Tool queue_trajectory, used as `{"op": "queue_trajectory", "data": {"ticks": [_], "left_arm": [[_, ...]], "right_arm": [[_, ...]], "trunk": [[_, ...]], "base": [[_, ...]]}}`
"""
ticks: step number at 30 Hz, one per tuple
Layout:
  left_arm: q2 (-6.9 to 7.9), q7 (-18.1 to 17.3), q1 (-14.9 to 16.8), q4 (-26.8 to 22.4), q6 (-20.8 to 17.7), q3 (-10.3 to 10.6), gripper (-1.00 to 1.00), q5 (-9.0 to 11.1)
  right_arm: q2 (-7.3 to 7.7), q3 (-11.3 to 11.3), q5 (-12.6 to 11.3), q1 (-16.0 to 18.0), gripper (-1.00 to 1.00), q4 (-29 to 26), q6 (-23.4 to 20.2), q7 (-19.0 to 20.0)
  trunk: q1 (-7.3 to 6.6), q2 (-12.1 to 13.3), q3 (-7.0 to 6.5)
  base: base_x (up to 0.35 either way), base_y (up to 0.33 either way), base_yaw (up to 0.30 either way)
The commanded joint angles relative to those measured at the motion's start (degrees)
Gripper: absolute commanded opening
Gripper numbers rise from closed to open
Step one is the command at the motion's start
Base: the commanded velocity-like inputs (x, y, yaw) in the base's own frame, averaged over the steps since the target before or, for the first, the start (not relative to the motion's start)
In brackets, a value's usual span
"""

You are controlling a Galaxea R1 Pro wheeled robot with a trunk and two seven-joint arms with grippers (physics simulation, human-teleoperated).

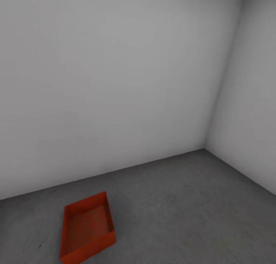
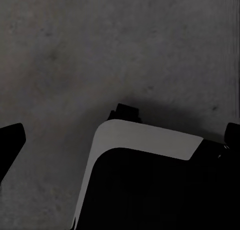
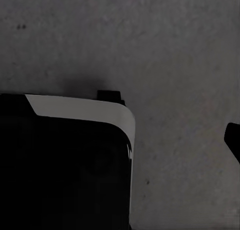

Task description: Move the two storage containers from the living room to the garage. In the garage, place one container on the floor and stack the other container on top of it (either order is fine).

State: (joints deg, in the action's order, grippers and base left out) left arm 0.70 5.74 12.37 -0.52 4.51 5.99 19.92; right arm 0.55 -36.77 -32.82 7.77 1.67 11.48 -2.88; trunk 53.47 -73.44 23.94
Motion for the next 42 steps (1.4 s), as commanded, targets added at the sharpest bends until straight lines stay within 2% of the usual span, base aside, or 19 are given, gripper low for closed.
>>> {"op": "queue_trajectory", "data": {"ticks": [1,32,42], "left_arm": [[0.0,0.1,0.0,0.0,0.1,0.5,1.0,0.4],[0.0,0.1,0.0,0.0,0.1,0.5,1.0,0.4],[0.0,0.1,0.0,0.0,0.1,0.5,1.0,0.4]], "right_arm": [[-0.04,-0.5,-0.3,0.1,1.0,0.2,0.2,0.1],[-0.5,-0.5,-0.5,0.1,1.0,0.2,0.0,0.4],[-0.17,-0.5,-0.7,0.1,1.0,0.2,0.3,0.3]], "trunk": [[0.0,0.0,0.06],[0.0,0.0,0.06],[0.0,0.0,0.06]], "base": [[0.0,0.0,-0.299],[0.0,0.0,-0.3],[0.0,0.0,-0.3]]}}
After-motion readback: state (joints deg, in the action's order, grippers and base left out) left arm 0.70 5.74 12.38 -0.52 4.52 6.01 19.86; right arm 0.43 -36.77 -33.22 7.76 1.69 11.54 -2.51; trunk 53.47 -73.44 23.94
